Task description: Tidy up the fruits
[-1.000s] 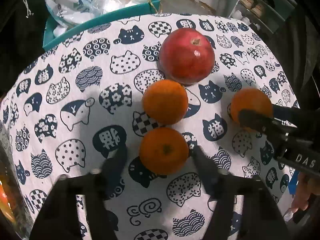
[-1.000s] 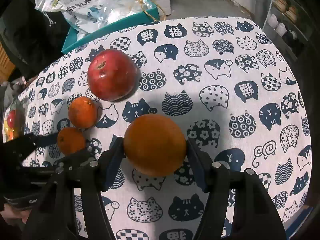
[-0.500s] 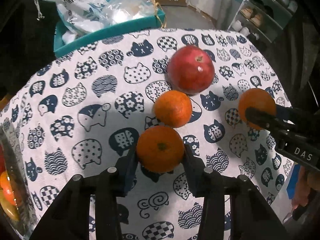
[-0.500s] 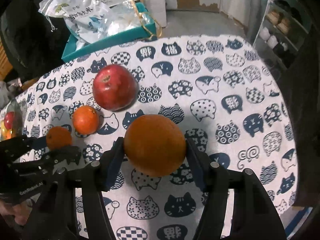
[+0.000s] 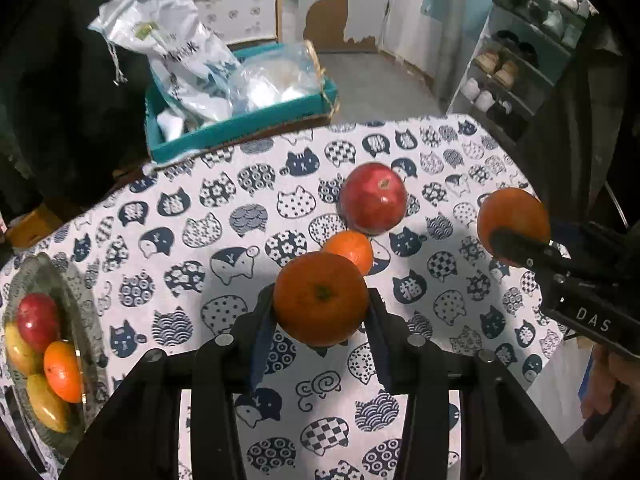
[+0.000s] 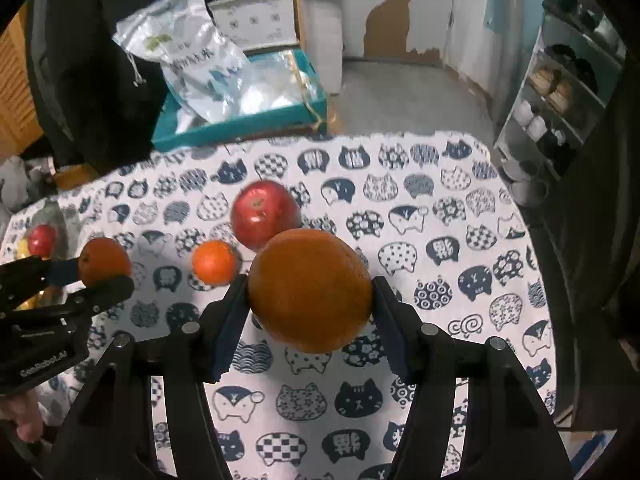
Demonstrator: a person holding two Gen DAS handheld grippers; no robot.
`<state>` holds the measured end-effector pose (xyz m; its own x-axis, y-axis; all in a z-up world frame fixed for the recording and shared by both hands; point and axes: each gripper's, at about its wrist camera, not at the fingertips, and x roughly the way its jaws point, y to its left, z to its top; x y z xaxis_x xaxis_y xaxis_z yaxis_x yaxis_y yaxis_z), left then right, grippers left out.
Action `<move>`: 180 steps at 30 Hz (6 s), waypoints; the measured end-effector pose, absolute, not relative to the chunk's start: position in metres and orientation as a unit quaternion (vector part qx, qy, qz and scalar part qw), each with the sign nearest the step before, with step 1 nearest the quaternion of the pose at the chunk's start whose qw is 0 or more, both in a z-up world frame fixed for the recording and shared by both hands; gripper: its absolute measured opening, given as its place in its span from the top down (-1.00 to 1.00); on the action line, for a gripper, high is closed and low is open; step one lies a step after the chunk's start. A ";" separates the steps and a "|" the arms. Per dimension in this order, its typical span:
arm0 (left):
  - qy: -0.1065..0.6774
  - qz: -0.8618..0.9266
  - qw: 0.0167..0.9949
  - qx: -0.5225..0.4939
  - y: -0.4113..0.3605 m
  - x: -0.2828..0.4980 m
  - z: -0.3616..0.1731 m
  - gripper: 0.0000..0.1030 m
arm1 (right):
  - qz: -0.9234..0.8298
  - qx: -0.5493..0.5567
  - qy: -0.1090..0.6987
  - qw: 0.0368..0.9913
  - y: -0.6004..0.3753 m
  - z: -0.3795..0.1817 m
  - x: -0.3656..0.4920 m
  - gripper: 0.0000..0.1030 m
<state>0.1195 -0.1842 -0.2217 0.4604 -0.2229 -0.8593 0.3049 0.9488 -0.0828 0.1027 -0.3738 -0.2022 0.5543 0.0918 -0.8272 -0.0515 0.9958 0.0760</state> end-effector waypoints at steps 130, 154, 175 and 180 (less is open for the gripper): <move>0.488 0.088 0.861 -0.112 0.153 0.083 -0.224 -0.30 | 0.306 -0.038 0.509 0.804 -0.006 -0.218 0.168 -0.24; 0.441 0.083 0.886 -0.115 0.140 0.062 -0.174 -0.56 | 0.245 -0.087 0.436 0.861 -0.037 -0.158 0.148 -0.38; 0.394 0.062 0.913 -0.090 0.104 0.036 -0.121 -0.70 | 0.204 -0.105 0.370 0.900 -0.102 -0.097 0.104 -0.58; 0.387 0.049 0.917 -0.084 0.090 0.032 -0.110 -0.70 | 0.192 -0.106 0.358 0.908 -0.123 -0.086 0.093 -0.61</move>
